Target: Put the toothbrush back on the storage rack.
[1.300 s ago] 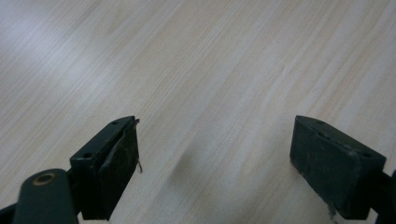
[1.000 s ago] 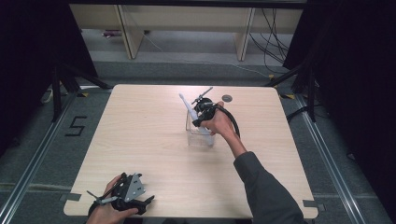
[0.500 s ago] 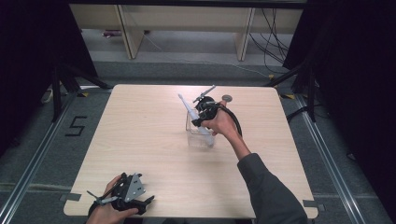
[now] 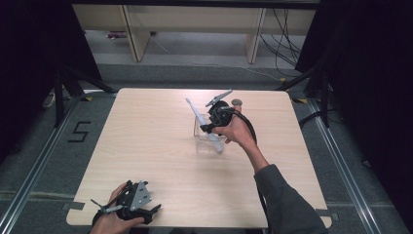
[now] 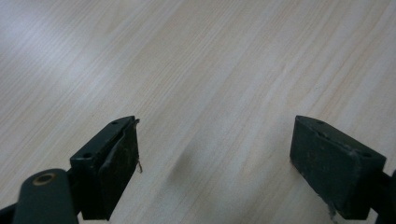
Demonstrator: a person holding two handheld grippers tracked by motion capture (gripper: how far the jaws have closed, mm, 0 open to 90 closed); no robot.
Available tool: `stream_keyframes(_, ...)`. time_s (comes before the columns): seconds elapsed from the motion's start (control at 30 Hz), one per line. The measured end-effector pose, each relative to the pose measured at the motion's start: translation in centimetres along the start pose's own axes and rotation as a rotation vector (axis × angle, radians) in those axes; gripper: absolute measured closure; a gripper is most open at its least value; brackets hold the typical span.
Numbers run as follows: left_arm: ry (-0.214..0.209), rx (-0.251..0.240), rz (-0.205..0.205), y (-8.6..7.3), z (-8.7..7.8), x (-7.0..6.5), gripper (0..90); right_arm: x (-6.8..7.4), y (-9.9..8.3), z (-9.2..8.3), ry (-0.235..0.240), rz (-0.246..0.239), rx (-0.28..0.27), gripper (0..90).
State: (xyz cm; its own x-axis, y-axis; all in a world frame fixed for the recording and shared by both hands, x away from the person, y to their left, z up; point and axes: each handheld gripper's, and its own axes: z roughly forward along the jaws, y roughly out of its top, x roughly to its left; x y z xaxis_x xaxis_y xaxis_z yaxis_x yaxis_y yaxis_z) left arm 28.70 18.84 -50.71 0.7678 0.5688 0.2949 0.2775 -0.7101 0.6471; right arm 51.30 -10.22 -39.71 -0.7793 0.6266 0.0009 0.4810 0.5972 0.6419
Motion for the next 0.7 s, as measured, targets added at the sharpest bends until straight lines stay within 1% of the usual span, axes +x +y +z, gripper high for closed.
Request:
stream_keyframes(0.03, -0.013, 0.001, -0.001, 0.0, -0.1, 0.0, 15.1, 0.1, 0.0, -0.2, 0.007, 0.006, -0.003, 44.2)
stream_keyframes(0.07, -0.013, 0.002, 0.002, 0.0, -0.1, 0.0, 15.1, 0.0, 0.0, -0.1, 0.003, -0.012, -0.019, 43.5)
stream_keyframes(0.1, -0.019, -0.001, -0.001, 0.0, -0.1, 0.0, 15.1, 0.1, -0.1, -0.3, 0.0, 0.013, -0.018, 42.9)
stream_keyframes(0.13, -0.017, -0.003, -0.003, 0.0, -0.1, 0.0, 15.0, 0.1, -0.1, -0.4, 0.009, 0.011, -0.023, 42.0)
stream_keyframes(0.17, -0.017, -0.003, -0.004, 0.0, -0.1, 0.0, 15.0, 0.1, -0.2, -0.4, -0.004, -0.002, -0.023, 40.7)
stream_keyframes(0.2, -0.017, -0.002, -0.003, 0.0, -0.1, 0.0, 15.0, 0.4, -0.2, -0.6, -0.012, 0.041, -0.006, 40.0)
stream_keyframes(0.23, -0.016, 0.0, -0.001, 0.0, -0.1, 0.0, 15.0, 0.1, -0.2, -0.6, -0.007, -0.012, -0.03, 39.9)
stream_keyframes(0.27, -0.014, 0.002, 0.001, 0.0, -0.1, 0.0, 15.1, 0.2, -0.3, -0.7, -0.003, -0.005, -0.038, 39.7)
stream_keyframes(0.3, -0.013, 0.002, -0.014, 0.0, 0.0, -0.1, 15.0, 0.3, -0.3, -0.8, -0.001, 0.009, -0.043, 39.5)
stream_keyframes(0.33, -0.01, 0.001, -0.007, 0.0, 0.0, 0.0, 15.1, 0.4, -0.4, -1.0, -0.008, 0.001, -0.043, 39.0)
stream_keyframes(0.37, -0.012, 0.001, 0.0, 0.0, 0.0, 0.0, 15.1, 0.4, -0.4, -1.0, -0.003, -0.001, -0.048, 38.6)
stream_keyframes(0.47, -0.016, -0.002, -0.004, 0.0, -0.1, 0.0, 15.1, 0.6, -0.6, -1.2, -0.004, -0.009, -0.058, 37.4)
stream_keyframes(0.5, -0.015, -0.004, -0.005, 0.0, -0.1, 0.0, 15.1, 0.6, -0.7, -1.3, -0.01, -0.01, -0.06, 36.8)
stream_keyframes(0.53, -0.015, -0.004, -0.005, 0.0, -0.1, 0.0, 15.1, 0.6, -0.8, -1.4, -0.004, -0.011, -0.064, 36.5)
stream_keyframes(0.57, -0.015, -0.003, -0.004, 0.0, -0.1, 0.0, 15.1, 0.7, -0.8, -1.5, -0.002, 0.001, -0.062, 36.3)
stream_keyframes(0.6, -0.015, -0.002, -0.005, 0.0, -0.1, 0.0, 15.1, 0.7, -0.9, -1.6, -0.006, -0.007, -0.072, 36.1)
stream_keyframes(0.63, -0.015, -0.002, -0.005, 0.0, -0.1, 0.0, 15.1, 0.8, -1.0, -1.8, -0.013, -0.003, -0.077, 36.0)
stream_keyframes(0.67, -0.016, -0.004, -0.005, 0.0, -0.1, 0.0, 15.0, 0.8, -1.1, -1.9, 0.002, 0.001, -0.084, 35.8)
stream_keyframes(0.7, -0.016, -0.004, -0.004, 0.0, -0.1, 0.0, 15.1, 0.9, -1.2, -2.0, 0.001, -0.005, -0.081, 35.7)
